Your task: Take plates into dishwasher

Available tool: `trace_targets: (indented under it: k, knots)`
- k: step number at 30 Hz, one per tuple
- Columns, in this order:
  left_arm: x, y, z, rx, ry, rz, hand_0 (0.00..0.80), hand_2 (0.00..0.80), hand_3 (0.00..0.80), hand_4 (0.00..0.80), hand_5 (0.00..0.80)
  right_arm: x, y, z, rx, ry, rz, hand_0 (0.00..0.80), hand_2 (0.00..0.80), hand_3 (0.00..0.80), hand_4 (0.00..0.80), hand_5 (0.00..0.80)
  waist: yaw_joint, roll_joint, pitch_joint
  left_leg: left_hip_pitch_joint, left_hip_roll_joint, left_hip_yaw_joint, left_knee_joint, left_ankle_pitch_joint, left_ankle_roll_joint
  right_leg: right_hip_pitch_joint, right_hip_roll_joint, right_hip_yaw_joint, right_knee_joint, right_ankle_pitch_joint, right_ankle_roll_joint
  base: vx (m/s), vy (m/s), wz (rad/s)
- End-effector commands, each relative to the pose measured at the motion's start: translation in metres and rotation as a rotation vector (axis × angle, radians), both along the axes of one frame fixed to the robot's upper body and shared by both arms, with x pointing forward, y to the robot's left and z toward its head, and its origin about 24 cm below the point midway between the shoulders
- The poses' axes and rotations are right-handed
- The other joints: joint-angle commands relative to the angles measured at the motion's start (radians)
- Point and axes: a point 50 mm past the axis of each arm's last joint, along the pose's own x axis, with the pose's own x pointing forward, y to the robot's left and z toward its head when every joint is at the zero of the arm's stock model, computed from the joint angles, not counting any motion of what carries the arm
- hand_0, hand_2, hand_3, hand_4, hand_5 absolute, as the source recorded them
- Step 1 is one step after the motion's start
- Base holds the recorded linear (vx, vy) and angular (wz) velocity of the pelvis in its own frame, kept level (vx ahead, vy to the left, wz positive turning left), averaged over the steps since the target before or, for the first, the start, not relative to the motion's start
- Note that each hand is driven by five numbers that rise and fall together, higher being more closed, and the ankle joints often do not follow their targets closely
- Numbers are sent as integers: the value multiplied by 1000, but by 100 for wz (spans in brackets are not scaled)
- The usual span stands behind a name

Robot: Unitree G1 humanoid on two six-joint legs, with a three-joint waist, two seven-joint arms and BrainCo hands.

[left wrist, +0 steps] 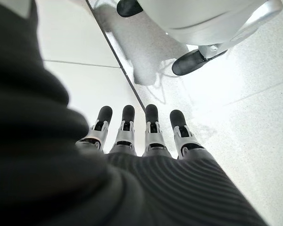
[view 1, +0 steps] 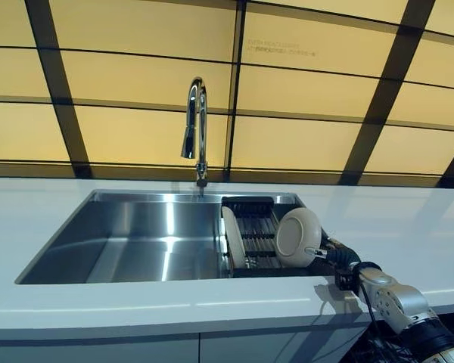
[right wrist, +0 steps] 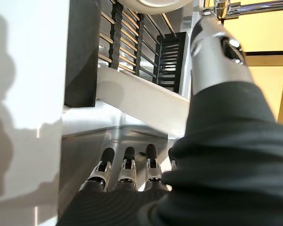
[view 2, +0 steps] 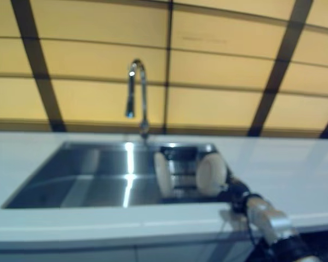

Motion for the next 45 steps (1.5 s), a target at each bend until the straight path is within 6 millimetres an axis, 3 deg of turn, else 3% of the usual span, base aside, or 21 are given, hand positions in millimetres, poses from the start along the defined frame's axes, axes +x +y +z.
trace_targets:
  k: [1,18,45]
  knots:
    - [14,5,4,33,-6,-85,0,0,0,0,0,26,11,38,20,-145,-9,0,0,0,0,0,19,-15,13,-48,-40,55,1,-19,30,119,-16,-11,2,-126,68,0,0,0]
    - [16,2,4,22,-8,-100,0,0,0,0,0,35,17,39,28,-151,-70,0,0,0,0,0,32,-4,23,-49,-42,55,1,-19,32,116,-19,-11,2,-125,68,0,0,0]
    - [19,-5,3,8,-2,-134,0,0,0,0,0,47,9,45,-24,-139,-216,0,0,0,0,0,51,3,33,-46,-45,44,1,-17,33,123,-18,-9,3,-126,62,0,0,0]
